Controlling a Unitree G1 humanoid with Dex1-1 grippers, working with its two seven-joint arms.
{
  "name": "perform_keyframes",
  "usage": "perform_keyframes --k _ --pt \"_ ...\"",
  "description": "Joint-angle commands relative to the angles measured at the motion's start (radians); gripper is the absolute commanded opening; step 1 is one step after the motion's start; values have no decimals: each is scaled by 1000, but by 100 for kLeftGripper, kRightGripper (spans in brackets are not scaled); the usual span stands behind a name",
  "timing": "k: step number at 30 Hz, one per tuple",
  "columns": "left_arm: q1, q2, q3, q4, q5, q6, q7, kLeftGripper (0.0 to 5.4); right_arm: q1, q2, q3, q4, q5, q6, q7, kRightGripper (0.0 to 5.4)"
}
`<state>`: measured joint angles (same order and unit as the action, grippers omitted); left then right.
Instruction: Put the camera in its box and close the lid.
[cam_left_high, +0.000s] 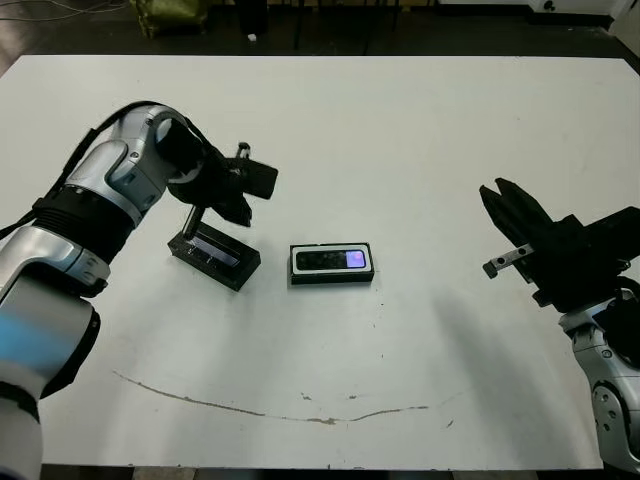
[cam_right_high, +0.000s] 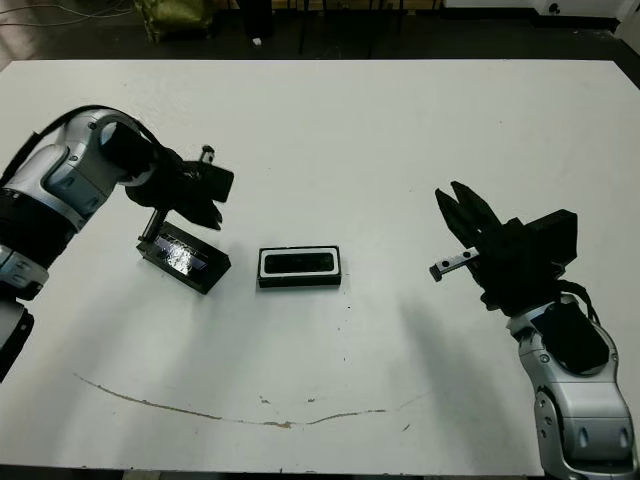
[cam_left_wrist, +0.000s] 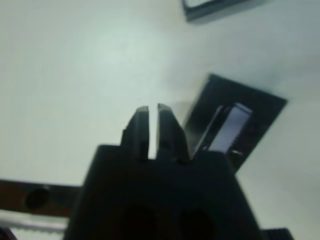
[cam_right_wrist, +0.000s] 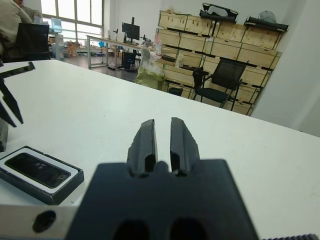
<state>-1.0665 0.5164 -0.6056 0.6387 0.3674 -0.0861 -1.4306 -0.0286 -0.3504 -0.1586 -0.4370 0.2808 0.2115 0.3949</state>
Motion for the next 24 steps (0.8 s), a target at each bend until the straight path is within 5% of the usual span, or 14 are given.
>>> perform_keyframes --k 1,24 --pt "7 -7 -21 -5 21 0 -36 0 11 -4 2 29 8 -16 17 2" --pt "92 3 -72 -191 62 74 -144 0 26 -1 11 24 18 -42 17 2"
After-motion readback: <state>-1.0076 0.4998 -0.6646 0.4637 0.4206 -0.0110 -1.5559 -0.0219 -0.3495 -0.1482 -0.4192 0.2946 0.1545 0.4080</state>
